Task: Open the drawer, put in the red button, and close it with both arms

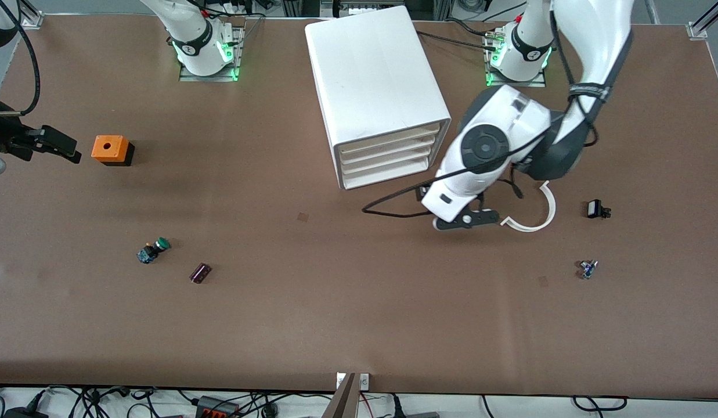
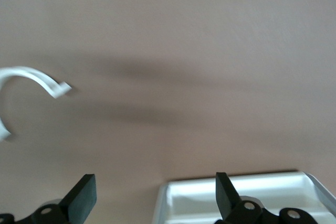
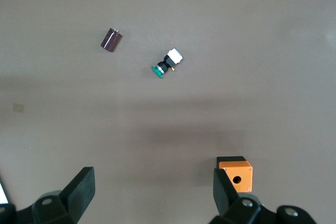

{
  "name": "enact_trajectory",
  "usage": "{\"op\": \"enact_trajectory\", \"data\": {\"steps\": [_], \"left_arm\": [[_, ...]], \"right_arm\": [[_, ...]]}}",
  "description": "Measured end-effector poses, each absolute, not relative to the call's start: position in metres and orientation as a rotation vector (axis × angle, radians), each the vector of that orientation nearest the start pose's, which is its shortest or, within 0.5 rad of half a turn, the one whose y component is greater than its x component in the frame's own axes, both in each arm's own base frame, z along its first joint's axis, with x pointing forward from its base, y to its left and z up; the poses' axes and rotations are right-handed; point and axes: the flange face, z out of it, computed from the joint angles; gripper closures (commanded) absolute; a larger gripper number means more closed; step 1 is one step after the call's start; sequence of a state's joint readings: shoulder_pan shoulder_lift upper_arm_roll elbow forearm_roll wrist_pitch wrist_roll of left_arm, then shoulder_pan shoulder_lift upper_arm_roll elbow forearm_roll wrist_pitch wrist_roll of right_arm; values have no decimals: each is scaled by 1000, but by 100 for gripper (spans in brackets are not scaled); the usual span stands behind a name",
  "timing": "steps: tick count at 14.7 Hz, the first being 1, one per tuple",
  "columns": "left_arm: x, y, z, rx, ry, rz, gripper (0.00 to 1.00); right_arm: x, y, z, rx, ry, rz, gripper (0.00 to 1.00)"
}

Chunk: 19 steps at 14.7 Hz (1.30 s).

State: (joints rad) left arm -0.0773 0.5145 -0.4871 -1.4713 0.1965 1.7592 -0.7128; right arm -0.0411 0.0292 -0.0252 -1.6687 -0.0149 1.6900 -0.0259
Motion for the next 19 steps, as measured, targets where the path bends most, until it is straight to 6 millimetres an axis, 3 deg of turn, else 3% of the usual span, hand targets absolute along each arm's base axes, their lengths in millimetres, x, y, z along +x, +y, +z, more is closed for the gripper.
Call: {"op": "enact_trajectory", "data": {"steps": [2,4,7,11,14,16,19], "left_arm": [[614,-270,405,-3062,-79,266,0],[622,-238,437,-3055,29,285,0],[617,-198,491,-3024,76,323,0],[605,-157,542,-3038,183,287,0],[587,-95,564,-3149,237,308,0],[576,-54,572,-3210,187,206,0],[555,-31,584,-3209,129,10,0]], "right_arm": [[569,-39,565,-3156,60,17,0],[570,-39,558,-3156,60,7,0],[570,-39,555,-3156,59,6,0],[567,-38,561,-3157,56,-11,0],[566,-37,564,-3157,56,-16,0],[563,-39,567,-3156,59,-14,0],[556,-38,576,-3156,54,-8,0]]}}
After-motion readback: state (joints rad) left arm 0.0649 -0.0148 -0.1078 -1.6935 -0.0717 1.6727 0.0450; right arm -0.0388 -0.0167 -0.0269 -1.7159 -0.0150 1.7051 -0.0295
